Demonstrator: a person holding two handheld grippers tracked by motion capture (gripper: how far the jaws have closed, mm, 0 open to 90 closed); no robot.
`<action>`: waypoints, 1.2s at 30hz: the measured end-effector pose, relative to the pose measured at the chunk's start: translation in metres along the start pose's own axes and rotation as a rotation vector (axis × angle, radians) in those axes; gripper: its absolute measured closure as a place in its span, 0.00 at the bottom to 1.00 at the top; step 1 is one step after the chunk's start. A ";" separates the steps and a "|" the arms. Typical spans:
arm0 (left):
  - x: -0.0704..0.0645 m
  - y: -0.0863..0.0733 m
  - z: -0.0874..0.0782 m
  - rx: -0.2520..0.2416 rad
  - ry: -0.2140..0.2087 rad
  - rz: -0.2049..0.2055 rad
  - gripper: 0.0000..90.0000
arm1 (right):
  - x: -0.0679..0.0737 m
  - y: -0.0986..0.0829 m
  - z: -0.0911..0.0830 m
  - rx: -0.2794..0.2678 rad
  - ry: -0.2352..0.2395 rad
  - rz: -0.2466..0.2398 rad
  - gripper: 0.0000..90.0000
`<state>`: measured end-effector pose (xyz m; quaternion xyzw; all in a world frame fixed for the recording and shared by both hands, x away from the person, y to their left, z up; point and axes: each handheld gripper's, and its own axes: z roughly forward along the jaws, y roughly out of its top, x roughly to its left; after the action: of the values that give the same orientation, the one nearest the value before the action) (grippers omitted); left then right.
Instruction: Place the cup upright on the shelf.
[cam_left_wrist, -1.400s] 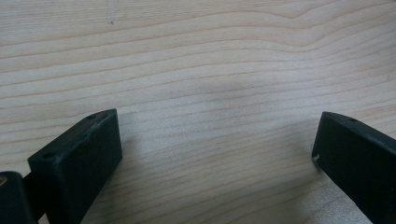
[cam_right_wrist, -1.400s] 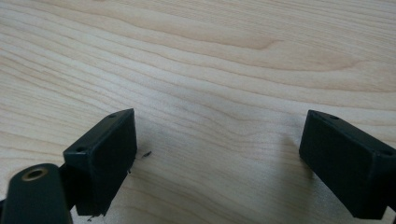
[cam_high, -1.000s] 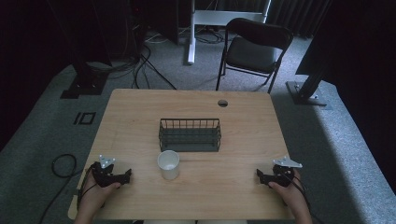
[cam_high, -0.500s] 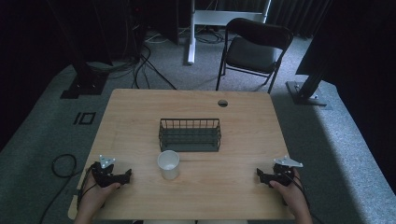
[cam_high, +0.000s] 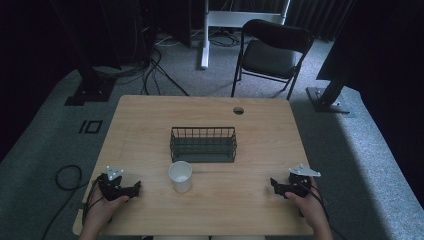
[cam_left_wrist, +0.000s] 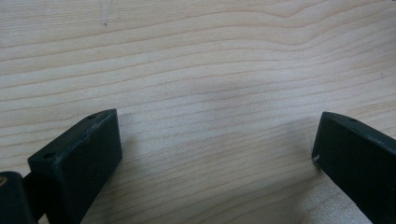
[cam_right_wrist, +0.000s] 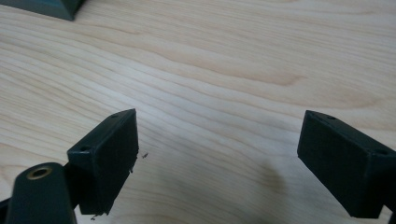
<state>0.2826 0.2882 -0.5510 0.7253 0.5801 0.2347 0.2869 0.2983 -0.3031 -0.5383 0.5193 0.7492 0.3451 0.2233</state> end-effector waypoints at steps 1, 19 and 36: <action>0.000 0.000 0.000 0.000 0.000 0.000 0.02 | 0.001 0.001 0.000 -0.002 0.003 -0.001 0.13; 0.000 0.000 0.000 0.000 0.000 0.000 0.02 | 0.037 0.028 -0.006 -0.074 0.100 -0.095 0.13; 0.000 0.000 0.000 0.000 0.000 0.000 0.02 | 0.073 0.046 -0.010 -0.121 0.184 -0.186 0.13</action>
<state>0.2826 0.2882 -0.5510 0.7253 0.5801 0.2347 0.2869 0.2937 -0.2280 -0.4956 0.3995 0.7891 0.4137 0.2157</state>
